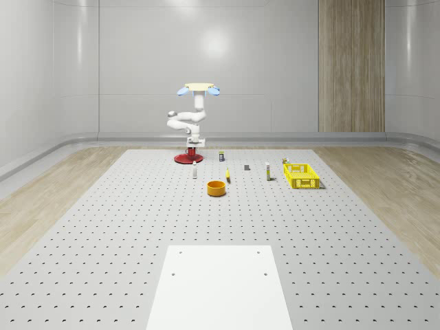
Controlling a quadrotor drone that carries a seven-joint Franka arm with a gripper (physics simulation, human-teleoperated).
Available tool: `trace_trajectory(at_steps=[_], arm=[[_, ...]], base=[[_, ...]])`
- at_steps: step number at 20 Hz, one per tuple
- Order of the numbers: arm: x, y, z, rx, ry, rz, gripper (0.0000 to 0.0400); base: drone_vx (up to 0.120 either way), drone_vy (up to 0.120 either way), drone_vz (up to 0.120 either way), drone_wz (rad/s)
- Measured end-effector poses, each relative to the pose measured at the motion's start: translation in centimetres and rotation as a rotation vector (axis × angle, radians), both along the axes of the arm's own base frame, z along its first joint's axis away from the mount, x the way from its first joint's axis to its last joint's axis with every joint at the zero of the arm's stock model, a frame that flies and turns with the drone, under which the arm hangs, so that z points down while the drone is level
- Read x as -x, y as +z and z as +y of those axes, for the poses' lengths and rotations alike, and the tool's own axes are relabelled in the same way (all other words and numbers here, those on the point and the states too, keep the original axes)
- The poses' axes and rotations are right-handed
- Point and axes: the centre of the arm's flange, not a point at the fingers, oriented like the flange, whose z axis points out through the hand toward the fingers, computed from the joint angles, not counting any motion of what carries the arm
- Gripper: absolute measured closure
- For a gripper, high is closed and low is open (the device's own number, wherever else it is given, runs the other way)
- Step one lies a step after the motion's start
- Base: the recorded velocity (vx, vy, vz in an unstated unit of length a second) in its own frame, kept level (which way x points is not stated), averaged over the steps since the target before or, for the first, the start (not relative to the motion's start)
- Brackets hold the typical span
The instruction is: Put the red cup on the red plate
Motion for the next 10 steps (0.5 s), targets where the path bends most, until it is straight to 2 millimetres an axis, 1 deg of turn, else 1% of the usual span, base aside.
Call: trace_trajectory(at_steps=[5,10], arm=[[0.0,0.6,1.8,0.0,0.009,0.0,0.0301],[0.0,1.3,2.6,0.0,0.012,0.0,0.0301]], base=[[0.0,0.0,0.0,0.0],[0.0,0.0,0.0,0.0]])
